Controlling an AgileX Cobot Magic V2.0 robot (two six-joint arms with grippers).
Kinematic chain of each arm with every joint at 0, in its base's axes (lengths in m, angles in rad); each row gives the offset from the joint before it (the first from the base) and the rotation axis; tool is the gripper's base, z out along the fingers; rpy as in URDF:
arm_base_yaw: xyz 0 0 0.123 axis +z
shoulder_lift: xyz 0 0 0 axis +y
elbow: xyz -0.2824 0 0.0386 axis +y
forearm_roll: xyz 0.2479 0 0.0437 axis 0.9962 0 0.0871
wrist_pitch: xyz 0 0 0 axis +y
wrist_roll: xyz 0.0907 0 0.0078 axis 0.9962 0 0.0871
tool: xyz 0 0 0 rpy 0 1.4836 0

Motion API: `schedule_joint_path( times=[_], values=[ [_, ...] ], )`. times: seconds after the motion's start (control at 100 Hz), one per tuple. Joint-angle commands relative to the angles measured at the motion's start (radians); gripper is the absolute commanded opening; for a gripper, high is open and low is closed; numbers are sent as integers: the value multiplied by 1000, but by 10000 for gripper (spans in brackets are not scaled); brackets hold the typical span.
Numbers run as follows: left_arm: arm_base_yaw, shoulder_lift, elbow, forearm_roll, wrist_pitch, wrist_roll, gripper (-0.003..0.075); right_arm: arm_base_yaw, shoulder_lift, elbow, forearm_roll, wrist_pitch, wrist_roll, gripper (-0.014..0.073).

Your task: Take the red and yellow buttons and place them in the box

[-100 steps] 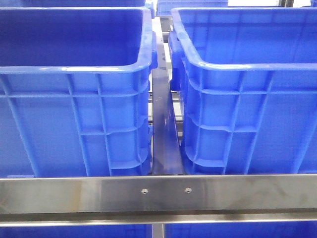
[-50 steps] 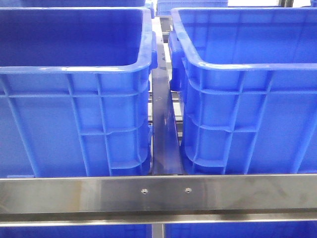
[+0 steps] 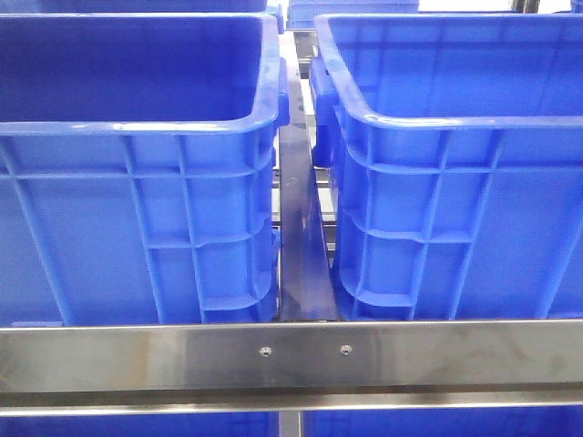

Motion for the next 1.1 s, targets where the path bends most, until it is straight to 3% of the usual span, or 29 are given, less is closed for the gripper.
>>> schedule_joint_path(
  times=[0.0,0.46,1.09],
  values=[
    [-7,-11,-25,-26,-75,-2,-19,56,28,-53,49,-49,-18,566],
    [-7,-11,-25,-26,-75,-2,-19,397,252,-178,40,-296,-28,566],
    [-7,-11,-25,-26,-75,-2,-19,536,404,-293,44,-337,-42,564]
  ],
)
